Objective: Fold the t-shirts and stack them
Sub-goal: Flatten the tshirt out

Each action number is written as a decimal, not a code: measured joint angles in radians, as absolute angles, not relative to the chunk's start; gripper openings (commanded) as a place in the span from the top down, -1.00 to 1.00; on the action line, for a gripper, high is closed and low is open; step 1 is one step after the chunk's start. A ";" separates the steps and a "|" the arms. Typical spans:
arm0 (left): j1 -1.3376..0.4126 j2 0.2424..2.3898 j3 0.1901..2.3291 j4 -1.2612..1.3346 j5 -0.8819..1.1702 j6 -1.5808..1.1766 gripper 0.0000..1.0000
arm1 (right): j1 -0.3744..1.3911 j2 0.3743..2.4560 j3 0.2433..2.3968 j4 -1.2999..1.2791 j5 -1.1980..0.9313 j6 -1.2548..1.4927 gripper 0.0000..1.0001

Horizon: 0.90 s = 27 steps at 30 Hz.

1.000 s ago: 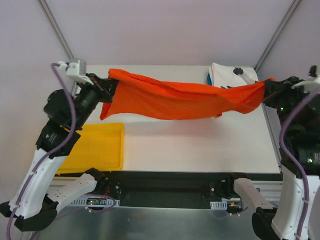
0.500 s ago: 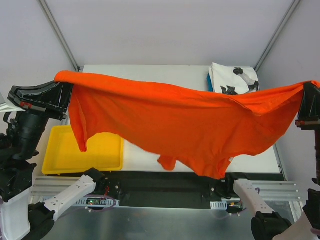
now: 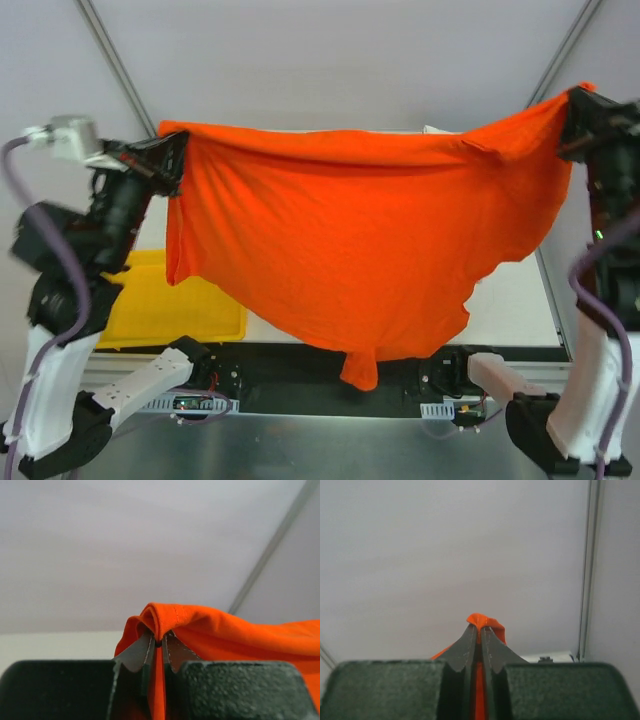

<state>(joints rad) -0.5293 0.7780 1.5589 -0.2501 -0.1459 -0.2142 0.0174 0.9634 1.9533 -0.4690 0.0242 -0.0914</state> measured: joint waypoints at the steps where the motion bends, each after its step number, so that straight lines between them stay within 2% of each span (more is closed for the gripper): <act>1: -0.529 0.811 1.538 -0.242 -0.188 -0.207 0.92 | 0.017 1.009 1.911 -0.428 0.025 -0.091 0.91; 4: -0.510 0.992 1.481 -0.214 -0.352 -0.193 0.91 | 0.017 1.173 1.816 -0.337 0.005 -0.083 0.92; 6: -0.443 1.170 1.471 -0.195 -0.365 -0.207 0.85 | 0.018 1.307 1.773 -0.268 -0.023 -0.071 0.92; 7: -0.413 1.250 1.470 -0.187 -0.359 -0.223 0.64 | 0.024 1.396 1.764 -0.238 -0.031 -0.065 0.90; 8: -0.368 1.362 1.474 -0.183 -0.344 -0.238 0.25 | 0.031 1.502 1.766 -0.210 -0.033 -0.063 0.86; 9: -0.334 1.467 1.479 -0.181 -0.333 -0.250 -0.30 | 0.036 1.593 1.778 -0.191 -0.033 -0.064 0.76; 10: -0.295 1.590 1.497 -0.196 -0.323 -0.262 -0.98 | 0.046 1.715 1.827 -0.198 -0.033 -0.066 0.49; 12: -0.241 1.797 1.561 -0.241 -0.309 -0.276 -0.99 | 0.069 1.993 2.013 -0.214 -0.034 -0.074 0.15; 13: -0.214 1.921 1.627 -0.294 -0.290 -0.287 -0.99 | 0.082 2.134 2.133 -0.246 -0.029 -0.086 -0.26; 16: -0.171 2.118 1.791 -0.396 -0.258 -0.289 -0.99 | 0.113 2.442 2.398 -0.319 -0.020 -0.097 -0.94; 18: -0.158 2.174 1.878 -0.450 -0.244 -0.287 -0.99 | 0.132 2.485 2.319 -0.322 -0.019 -0.104 -0.93; 22: -0.161 2.138 1.972 -0.476 -0.203 -0.286 -0.99 | 0.149 2.434 2.124 -0.316 -0.020 -0.119 -0.93; 27: -0.165 2.044 1.950 -0.475 -0.115 -0.302 -0.99 | 0.148 2.285 2.085 -0.344 -0.014 -0.153 -0.93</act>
<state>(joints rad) -0.1654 2.0438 1.9503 -0.4747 -0.1146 -0.3019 0.1478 2.2852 2.0850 -0.3435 -0.0135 -0.1528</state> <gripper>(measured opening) 0.992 0.962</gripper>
